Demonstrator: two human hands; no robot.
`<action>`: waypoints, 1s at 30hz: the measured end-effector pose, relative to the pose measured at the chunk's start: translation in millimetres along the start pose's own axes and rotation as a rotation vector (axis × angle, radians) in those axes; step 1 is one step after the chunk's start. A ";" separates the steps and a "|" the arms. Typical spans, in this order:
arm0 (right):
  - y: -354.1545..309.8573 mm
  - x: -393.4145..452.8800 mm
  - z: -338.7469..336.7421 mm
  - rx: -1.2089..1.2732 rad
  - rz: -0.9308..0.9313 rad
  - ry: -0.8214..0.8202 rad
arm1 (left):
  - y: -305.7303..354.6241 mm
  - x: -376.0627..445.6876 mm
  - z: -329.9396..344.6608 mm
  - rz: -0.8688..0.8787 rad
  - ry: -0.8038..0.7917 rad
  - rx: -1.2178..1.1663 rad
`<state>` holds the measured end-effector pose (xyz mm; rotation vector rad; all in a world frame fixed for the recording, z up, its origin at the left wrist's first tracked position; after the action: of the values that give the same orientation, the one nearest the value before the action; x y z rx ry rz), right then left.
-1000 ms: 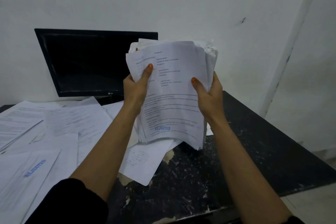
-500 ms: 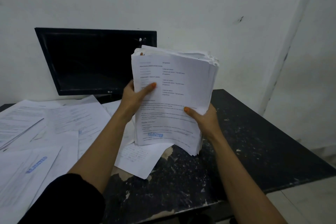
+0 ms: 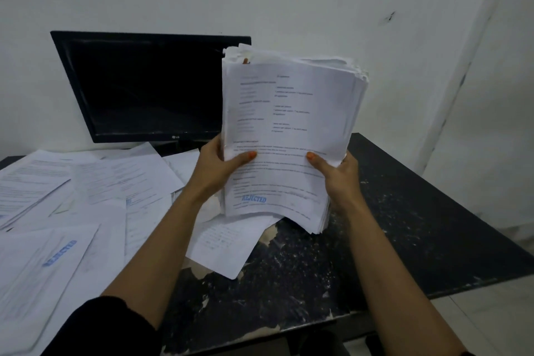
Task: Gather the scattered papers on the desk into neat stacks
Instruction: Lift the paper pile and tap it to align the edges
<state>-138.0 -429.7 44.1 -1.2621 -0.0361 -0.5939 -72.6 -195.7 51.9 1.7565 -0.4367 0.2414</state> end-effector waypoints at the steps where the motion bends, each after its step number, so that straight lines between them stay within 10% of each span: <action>1: -0.4 0.2 -3.5 0.019 0.014 -0.003 | -6.6 -1.9 -2.8 -0.029 -0.058 0.016; 22: 16.0 -1.4 -8.4 -0.031 0.093 0.030 | -71.9 -28.7 32.0 -0.195 -0.278 0.597; 30: 8.4 9.2 -20.3 -0.015 0.158 0.033 | 18.5 23.6 6.1 -0.074 -0.008 -0.019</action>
<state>-132.3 -450.2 33.3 -1.2568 0.0952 -0.4794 -59.4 -208.8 76.1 1.7519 -0.3775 0.1771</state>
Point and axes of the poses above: each hand's wrist, its own x-axis towards the middle knuckle, its own z-axis out of the palm, y = z × x, the point moved 3 cm from there along x, towards the middle knuckle, and after that the axes turned 7 degrees about x, right-handed, at the moved point
